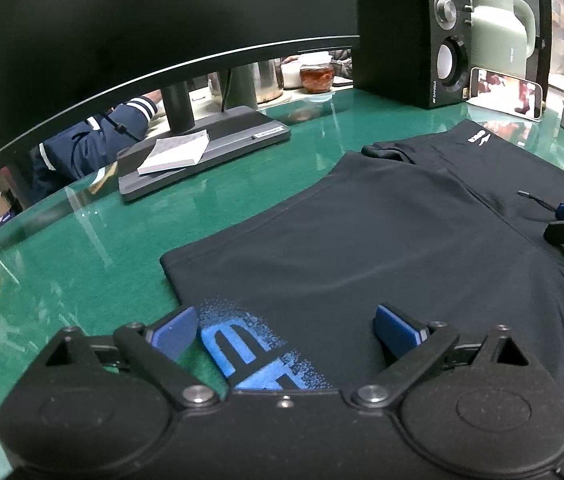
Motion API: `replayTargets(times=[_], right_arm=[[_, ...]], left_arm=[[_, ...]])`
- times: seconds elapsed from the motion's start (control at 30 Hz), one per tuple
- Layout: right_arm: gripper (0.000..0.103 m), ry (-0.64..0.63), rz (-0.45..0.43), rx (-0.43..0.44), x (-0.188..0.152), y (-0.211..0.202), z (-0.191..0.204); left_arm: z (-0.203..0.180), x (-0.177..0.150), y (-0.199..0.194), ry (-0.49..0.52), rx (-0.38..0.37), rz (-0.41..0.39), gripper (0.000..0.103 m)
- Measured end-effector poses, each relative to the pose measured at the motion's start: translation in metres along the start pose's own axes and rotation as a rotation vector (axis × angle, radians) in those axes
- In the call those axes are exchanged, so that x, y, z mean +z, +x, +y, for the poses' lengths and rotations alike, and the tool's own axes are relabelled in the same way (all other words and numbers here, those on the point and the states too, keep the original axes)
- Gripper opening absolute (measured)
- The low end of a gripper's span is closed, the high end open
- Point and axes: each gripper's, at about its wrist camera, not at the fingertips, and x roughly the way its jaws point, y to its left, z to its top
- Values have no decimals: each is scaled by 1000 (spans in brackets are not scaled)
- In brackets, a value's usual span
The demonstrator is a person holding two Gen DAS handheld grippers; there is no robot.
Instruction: Fold clothes
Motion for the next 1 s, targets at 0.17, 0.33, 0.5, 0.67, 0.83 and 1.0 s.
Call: replayTargets(times=[0.17,0.33,0.5,0.67,0.83,1.0], right_arm=[[37,28,-16,27,10,3,-6],[29,41,-43,20,31,14,-15],[28,28,-31,22,46,34,-17],[28,22,21,27,51,62,-18],[29,-2,14,25,52,69,-14],[29,-7,9,30,56,75,-17]], left_arm=[[-5,15,0,-59,-10,-63,96],[-18,24,16,-31,-7,-61,96],[-21,29,31,-34,7,-42,96],[-17,27,37,-46,-2,-30,99],[-9,25,43,-80,-17,-29,103],[-5,27,46,-76,3,-35,103]])
